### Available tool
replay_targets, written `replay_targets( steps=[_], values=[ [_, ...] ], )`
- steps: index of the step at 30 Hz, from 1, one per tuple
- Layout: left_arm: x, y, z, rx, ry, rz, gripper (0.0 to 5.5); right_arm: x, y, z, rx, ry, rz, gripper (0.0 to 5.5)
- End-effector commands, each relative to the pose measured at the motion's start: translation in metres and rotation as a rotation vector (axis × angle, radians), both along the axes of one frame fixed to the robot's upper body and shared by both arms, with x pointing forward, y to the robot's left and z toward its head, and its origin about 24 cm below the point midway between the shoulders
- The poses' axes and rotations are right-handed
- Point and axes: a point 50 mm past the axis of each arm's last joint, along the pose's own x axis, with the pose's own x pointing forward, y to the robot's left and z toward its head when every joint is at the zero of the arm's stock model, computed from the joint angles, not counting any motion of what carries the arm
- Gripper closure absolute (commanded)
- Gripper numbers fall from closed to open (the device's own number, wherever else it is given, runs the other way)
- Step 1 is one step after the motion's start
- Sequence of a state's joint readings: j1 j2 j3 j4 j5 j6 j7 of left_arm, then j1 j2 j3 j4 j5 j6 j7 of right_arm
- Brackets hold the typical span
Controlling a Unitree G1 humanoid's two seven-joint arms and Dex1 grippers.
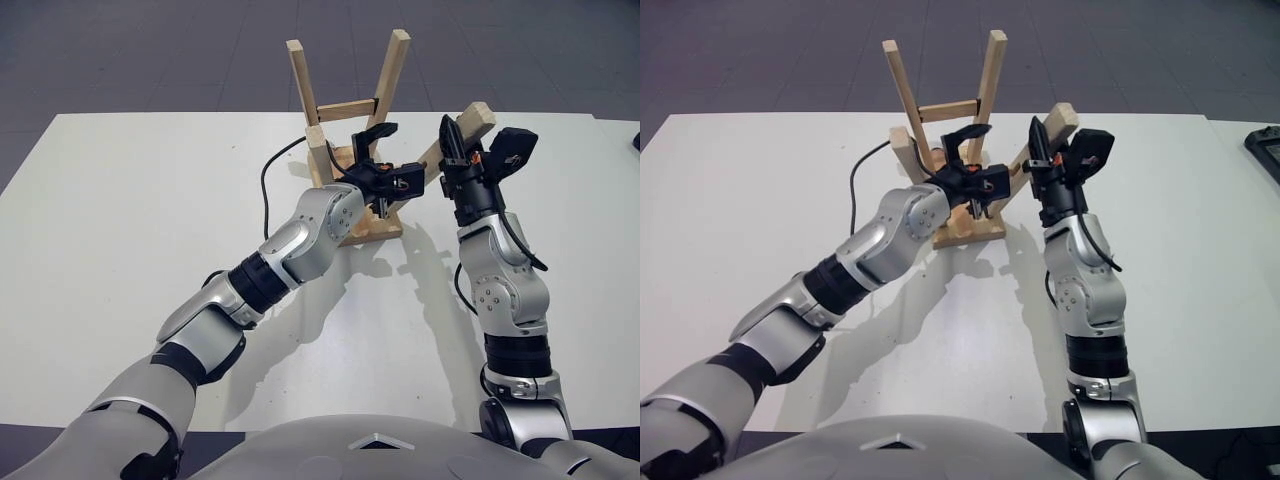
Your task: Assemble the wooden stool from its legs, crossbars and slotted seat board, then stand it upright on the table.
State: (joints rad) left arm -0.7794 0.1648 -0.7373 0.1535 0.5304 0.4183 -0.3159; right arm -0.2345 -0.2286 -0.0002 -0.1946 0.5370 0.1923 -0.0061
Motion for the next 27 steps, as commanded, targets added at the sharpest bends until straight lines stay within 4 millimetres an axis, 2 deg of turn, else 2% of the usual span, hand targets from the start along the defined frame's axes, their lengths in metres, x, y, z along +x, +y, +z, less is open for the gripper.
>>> replay_targets(
  steps=[1,15,27],
  values=[
    [0.014,0.021,0.007,-0.036,-0.073,0.152,0.10,-0.037,0.018,-0.127,-0.142,0.654,0.111,4.49],
    [0.011,0.021,0.003,-0.052,-0.085,0.155,0.10,-0.026,0.017,-0.123,-0.129,0.632,0.063,4.49],
    [0.011,0.022,0.009,-0.112,-0.125,0.179,0.10,-0.021,0.011,-0.120,-0.117,0.610,0.020,4.49]
  ],
)
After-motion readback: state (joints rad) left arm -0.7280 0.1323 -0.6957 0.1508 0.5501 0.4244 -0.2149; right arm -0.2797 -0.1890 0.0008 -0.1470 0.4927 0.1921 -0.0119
